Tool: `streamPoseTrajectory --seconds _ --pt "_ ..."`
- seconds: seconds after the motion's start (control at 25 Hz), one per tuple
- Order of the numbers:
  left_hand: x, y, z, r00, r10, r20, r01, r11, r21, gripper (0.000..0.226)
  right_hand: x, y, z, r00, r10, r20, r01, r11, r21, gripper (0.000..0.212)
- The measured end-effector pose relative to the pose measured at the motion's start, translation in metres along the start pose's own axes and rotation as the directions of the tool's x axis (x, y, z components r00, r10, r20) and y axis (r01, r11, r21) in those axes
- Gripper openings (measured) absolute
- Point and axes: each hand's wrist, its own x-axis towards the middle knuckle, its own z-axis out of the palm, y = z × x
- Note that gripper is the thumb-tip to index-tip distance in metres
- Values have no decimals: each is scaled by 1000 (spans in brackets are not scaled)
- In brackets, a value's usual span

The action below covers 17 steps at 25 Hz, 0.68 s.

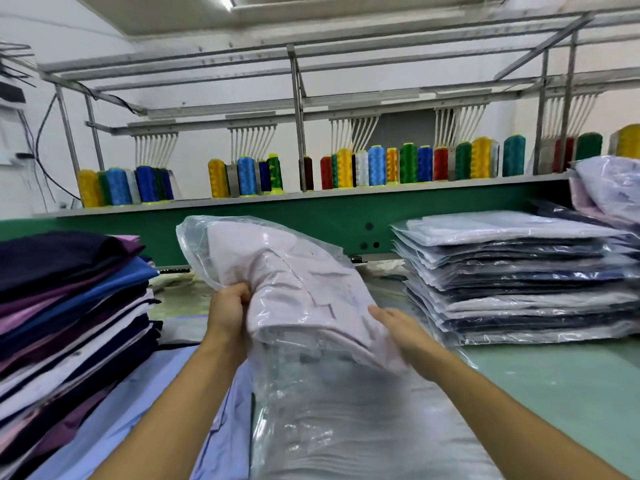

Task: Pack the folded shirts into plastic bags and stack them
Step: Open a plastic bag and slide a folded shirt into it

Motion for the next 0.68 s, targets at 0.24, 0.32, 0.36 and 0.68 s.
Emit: streamPoseTrajectory --seconds 0.24,0.32,0.36,0.68 --pt "22 45 10 1000 15 16 -16 998 66 25 -5 -80 -15 920 -285 -269 299 954 14 42" --pt "27 56 28 999 31 32 -34 996 88 21 -8 -108 -38 857 -375 -354 367 926 -92 42" --pt "29 60 38 998 35 47 -40 995 96 20 -8 -117 -51 831 -411 -375 377 912 -164 40" --pt "50 59 160 961 -80 266 36 985 167 13 20 -136 -183 702 -478 -528 181 837 -516 31"
